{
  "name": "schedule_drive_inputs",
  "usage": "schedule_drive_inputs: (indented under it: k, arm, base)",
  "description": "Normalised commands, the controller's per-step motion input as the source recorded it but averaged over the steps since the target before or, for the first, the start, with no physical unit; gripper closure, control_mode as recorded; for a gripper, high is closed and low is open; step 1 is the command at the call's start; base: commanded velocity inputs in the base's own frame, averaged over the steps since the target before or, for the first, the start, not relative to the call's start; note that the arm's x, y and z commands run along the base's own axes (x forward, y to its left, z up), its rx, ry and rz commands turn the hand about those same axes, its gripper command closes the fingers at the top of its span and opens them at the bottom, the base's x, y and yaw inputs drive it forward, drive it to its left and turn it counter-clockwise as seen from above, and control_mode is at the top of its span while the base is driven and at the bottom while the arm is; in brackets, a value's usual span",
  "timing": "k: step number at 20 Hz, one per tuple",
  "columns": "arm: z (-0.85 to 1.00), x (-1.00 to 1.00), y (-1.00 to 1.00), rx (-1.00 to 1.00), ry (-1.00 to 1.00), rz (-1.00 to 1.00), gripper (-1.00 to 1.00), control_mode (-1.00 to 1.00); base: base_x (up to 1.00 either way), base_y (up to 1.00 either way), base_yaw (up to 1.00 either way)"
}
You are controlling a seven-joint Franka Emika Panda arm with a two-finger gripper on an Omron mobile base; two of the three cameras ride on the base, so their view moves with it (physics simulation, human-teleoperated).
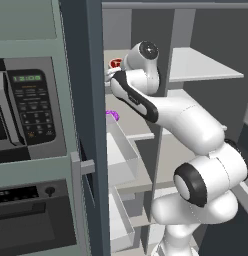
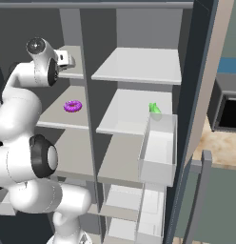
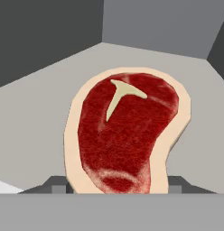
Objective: There's a steak in the fridge that needs to be moved to the freezer for freezing. Pick up the steak from the fridge, place it on any shelf in the freezer, and close the fridge and freezer doors when done.
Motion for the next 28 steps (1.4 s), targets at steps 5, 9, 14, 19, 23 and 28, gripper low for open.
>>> schedule_drive_inputs:
  k: [5, 9, 14, 19, 23, 28]
  arm:
    - [-0.24, 0.47, 0.08, -0.05, 0.02, -0.01, 1.0, -1.0]
    - [-0.22, 0.46, 0.0, 0.0, 0.03, 0.0, 1.0, -1.0]
    - [-0.17, 0.21, 0.0, 0.0, 0.0, 0.0, -1.0, -1.0]
    - [0.0, -0.02, 0.0, 0.0, -0.02, 0.0, -1.0, -1.0]
    - [0.0, -0.12, 0.0, 0.0, 0.0, 0.0, -1.0, -1.0]
    - [0.0, -0.47, 0.0, 0.0, 0.0, -0.03, -1.0, -1.0]
  base:
    - [0.0, 0.0, 0.0]
    - [0.0, 0.0, 0.0]
    - [0.0, 0.0, 0.0]
    - [0.0, 0.0, 0.0]
    - [0.0, 0.0, 0.0]
    - [0.0, 0.0, 0.0]
